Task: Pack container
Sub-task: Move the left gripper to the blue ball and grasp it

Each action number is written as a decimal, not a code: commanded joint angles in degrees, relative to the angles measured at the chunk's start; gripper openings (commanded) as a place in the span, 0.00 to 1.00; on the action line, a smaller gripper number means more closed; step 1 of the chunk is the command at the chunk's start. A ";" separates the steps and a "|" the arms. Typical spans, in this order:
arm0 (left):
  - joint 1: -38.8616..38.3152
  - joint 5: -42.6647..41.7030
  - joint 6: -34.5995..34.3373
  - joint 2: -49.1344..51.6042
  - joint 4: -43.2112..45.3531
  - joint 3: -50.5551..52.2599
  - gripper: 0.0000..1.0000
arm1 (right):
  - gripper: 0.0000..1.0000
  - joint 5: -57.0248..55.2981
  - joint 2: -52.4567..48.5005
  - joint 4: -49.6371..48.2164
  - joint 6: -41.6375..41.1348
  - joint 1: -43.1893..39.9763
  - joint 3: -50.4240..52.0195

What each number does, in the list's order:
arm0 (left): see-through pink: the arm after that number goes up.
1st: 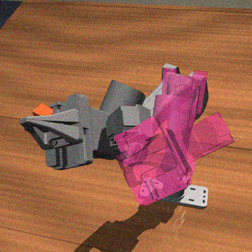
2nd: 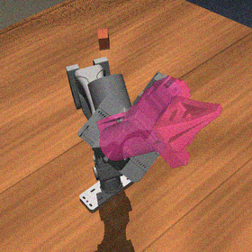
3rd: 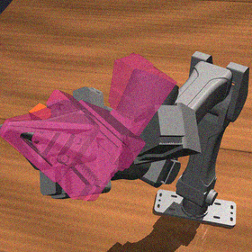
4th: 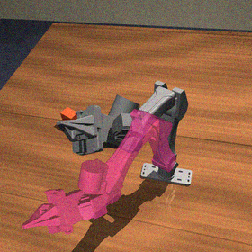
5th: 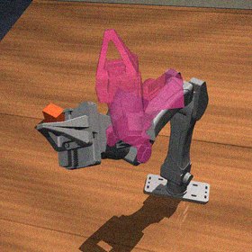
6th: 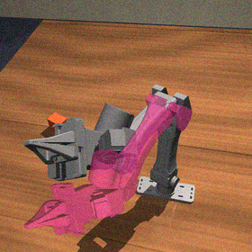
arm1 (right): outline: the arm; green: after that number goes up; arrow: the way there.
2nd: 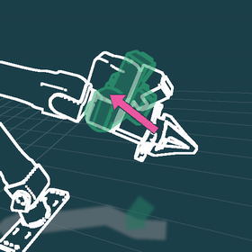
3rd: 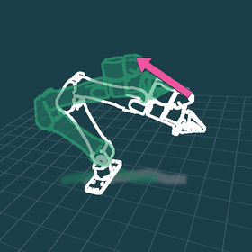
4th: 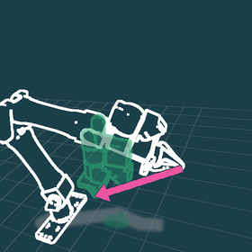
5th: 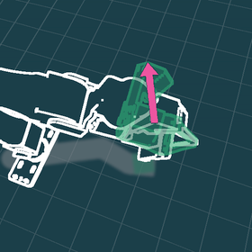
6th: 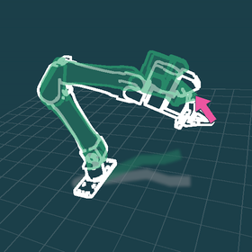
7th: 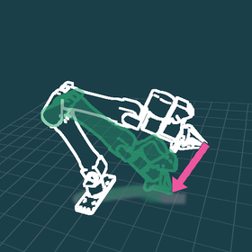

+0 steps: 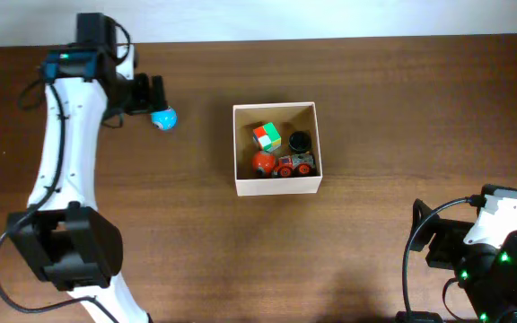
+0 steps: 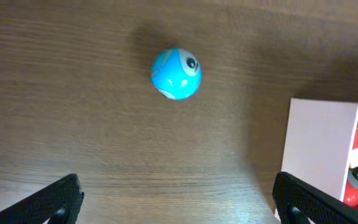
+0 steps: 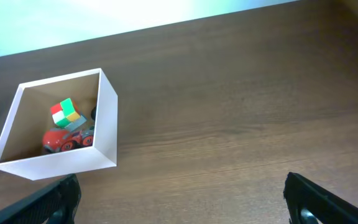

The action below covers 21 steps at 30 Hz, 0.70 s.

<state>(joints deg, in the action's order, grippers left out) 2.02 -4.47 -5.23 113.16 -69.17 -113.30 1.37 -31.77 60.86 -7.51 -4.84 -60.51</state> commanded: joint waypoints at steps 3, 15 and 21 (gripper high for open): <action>-2.38 1.11 5.79 2.73 3.23 -1.22 0.99 | 0.99 -0.72 0.13 -0.11 -0.04 -0.44 -0.02; -2.62 4.96 5.95 10.08 16.92 -1.29 0.99 | 0.99 -0.72 0.13 -0.11 -0.04 -0.44 -0.02; -2.62 5.81 5.97 14.29 17.35 -1.29 0.99 | 0.99 -0.72 0.13 -0.11 -0.04 -0.44 -0.02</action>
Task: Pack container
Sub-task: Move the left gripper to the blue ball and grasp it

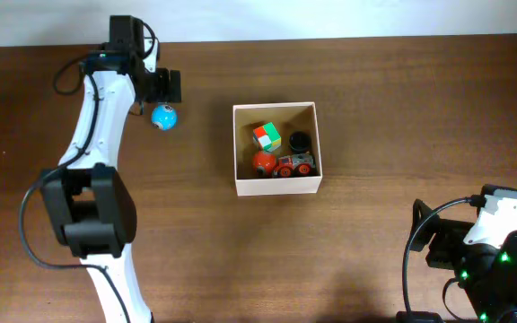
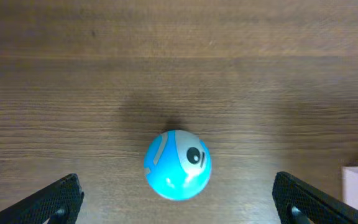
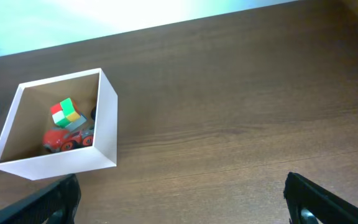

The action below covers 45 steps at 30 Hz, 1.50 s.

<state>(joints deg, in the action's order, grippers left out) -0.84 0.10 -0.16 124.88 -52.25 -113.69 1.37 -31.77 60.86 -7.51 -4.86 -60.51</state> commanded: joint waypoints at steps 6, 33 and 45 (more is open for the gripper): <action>0.37 1.20 0.90 5.53 0.79 -0.90 0.99 | 0.99 -0.72 0.13 -0.11 -0.04 -0.42 -0.02; 0.52 1.18 1.09 10.56 -0.46 -0.87 0.93 | 0.99 -0.72 0.13 -0.11 -0.04 -0.42 -0.02; 0.52 1.18 1.09 10.56 -1.25 -0.76 0.79 | 0.99 -0.72 0.13 -0.11 -0.04 -0.42 -0.02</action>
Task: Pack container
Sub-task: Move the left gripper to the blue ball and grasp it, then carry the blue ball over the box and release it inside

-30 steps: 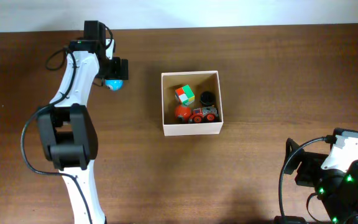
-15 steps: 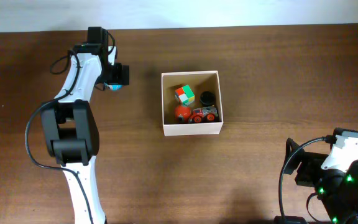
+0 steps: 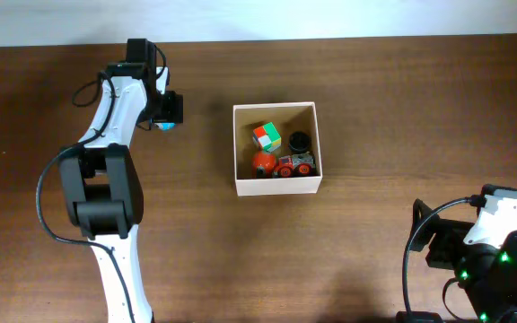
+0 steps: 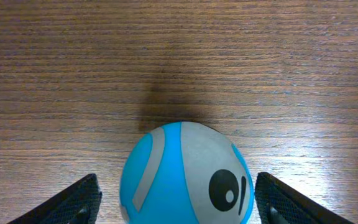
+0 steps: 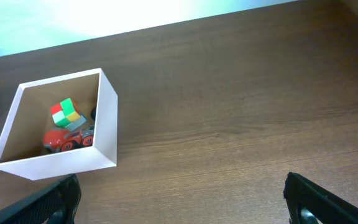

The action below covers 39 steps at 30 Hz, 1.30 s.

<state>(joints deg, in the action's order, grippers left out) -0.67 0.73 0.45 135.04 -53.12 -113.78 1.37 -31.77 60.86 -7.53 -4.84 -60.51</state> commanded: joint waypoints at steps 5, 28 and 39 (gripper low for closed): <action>0.35 0.55 0.48 0.39 -1.11 -0.68 0.60 | 0.99 -0.72 0.13 -0.11 -0.02 -0.44 -0.02; -6.34 -0.52 0.50 -0.81 -16.79 -21.92 0.50 | 0.99 -0.72 0.13 -0.11 -0.02 -0.44 -0.02; -18.64 -10.16 0.50 -0.81 -32.87 -30.16 0.50 | 0.98 -0.72 0.13 -0.11 -0.02 -0.44 -0.02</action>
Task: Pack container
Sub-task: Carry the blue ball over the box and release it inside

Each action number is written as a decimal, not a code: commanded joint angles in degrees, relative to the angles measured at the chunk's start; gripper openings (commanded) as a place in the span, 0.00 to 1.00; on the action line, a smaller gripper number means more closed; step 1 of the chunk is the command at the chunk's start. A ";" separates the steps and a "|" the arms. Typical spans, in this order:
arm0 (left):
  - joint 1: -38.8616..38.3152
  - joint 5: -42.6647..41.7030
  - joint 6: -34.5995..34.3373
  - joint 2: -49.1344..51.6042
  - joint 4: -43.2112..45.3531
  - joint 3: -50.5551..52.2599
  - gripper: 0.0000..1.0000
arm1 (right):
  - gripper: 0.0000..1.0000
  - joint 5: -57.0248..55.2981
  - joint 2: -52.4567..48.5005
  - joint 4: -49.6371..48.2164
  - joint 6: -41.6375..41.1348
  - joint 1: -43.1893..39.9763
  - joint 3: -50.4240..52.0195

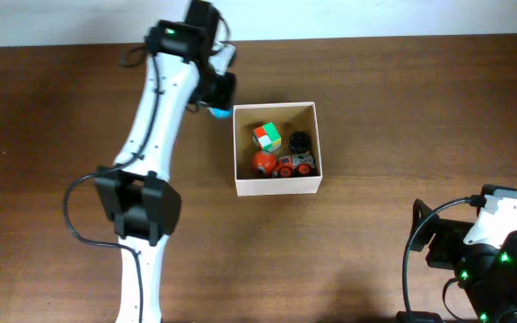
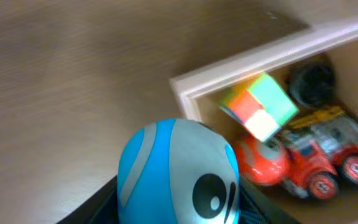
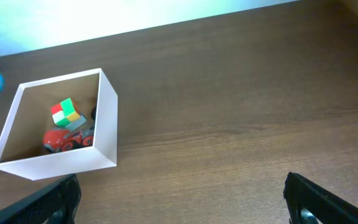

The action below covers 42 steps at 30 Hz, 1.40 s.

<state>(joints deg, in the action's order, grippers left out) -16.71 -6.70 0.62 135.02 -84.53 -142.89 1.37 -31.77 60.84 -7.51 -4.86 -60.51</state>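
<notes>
The white open box (image 1: pixel 276 186) holds a colour cube (image 1: pixel 266 136), a black round piece (image 1: pixel 300 141), an orange ball (image 1: pixel 261 162) and a red toy car (image 1: pixel 294 165). My left gripper (image 1: pixel 218 100) is shut on the blue ball (image 2: pixel 178 174) and holds it in the air just outside the box's far-left corner (image 2: pixel 182 87). In the overhead view only a sliver of the blue ball (image 1: pixel 218 111) shows under the gripper. My right gripper (image 3: pixel 182 202) stays open at the table's front right, well away from the box (image 3: pixel 55 158).
The brown table (image 1: pixel 402 99) carries only the box. My left arm (image 1: pixel 155 117) stretches across the left side from the front edge. The right arm's base (image 1: pixel 483 242) sits at the front right corner.
My left gripper has shut on the blue ball, lifted it off the table and carried it right, up to the box's far-left corner. The right arm has not moved.
The blue ball lay on the table left of the box with my open left gripper beside it. The gripper then stood over it, then low with its fingers on either side. Now it holds the ball by the box corner.
</notes>
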 commanded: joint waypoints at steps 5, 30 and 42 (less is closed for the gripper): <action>-6.25 -2.75 0.33 -0.79 -3.43 -1.05 0.51 | 0.99 -0.72 0.13 -0.09 -0.04 -0.42 -0.02; -6.12 -1.88 -1.49 -2.84 -6.78 -1.05 0.99 | 0.98 -0.72 0.13 -0.09 -0.04 -0.42 -0.02; -5.79 5.25 -2.54 -14.21 -12.17 -0.76 0.99 | 0.99 -0.72 0.13 -0.09 -0.04 -0.42 -0.02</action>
<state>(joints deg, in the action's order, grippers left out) -22.48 -4.71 -1.08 125.73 -96.25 -142.91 1.37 -31.77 60.86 -7.55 -4.84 -60.51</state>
